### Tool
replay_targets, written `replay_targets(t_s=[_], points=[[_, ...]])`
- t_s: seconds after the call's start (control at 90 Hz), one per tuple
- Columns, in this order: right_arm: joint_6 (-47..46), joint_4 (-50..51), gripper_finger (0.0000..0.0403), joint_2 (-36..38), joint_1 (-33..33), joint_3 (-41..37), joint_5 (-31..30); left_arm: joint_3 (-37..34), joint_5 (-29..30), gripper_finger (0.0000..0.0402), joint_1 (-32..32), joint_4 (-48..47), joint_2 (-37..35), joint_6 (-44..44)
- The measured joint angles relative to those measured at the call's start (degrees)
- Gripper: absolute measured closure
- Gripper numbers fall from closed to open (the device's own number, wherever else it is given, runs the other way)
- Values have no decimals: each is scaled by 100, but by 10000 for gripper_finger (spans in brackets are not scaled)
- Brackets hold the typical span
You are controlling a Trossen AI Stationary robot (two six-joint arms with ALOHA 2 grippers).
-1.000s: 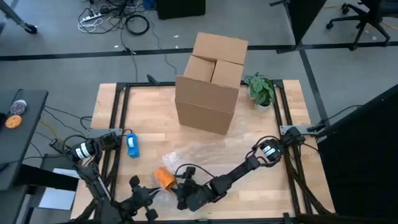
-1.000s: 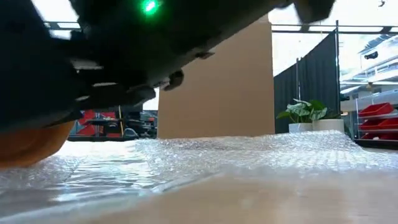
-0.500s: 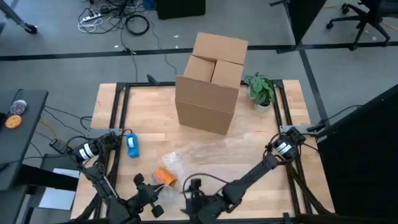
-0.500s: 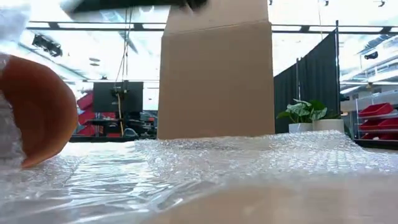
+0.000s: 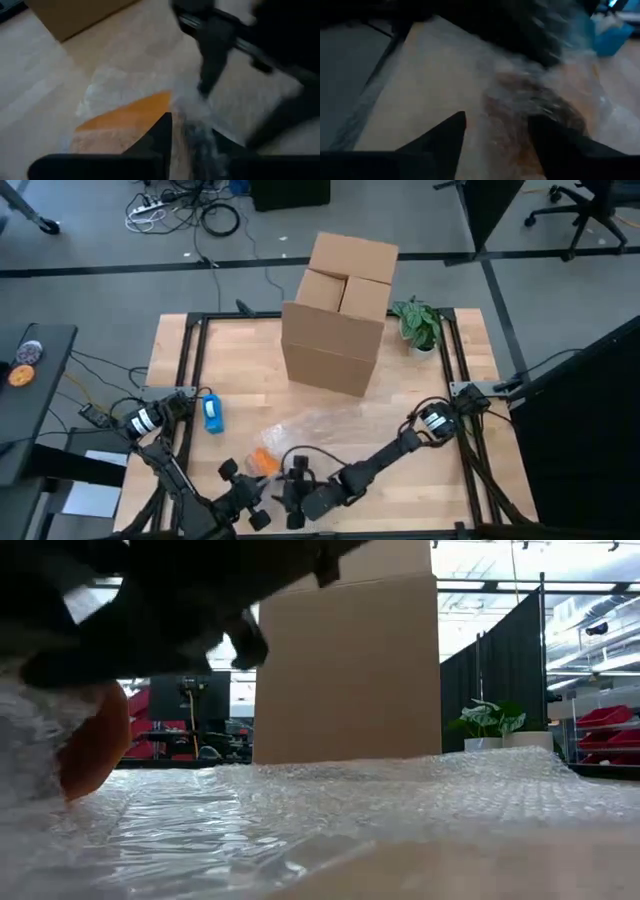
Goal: Wrap mug
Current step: Wrap the orange mug using the transparent bubble wrap
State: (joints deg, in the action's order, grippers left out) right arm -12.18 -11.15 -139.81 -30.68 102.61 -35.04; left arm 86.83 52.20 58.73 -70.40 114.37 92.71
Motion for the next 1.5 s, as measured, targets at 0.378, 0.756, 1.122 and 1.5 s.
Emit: replay_targets(t_s=[0.378, 0.756, 1.122, 1.5], points=[[-23, 67, 393, 0, 71, 0, -19, 2137, -342, 231, 217, -1709, -7, -1689], [-227, 63, 401, -192, 32, 3, -429, -516, -110, 264, 385, -1938, -788, 881], [-258, -426, 403, -356, 323, 4, -253, -2524, 109, 309, -177, 696, -842, 349], [127, -789, 403, -356, 739, 2, -52, -1991, -15, 330, -285, 332, -804, -272]])
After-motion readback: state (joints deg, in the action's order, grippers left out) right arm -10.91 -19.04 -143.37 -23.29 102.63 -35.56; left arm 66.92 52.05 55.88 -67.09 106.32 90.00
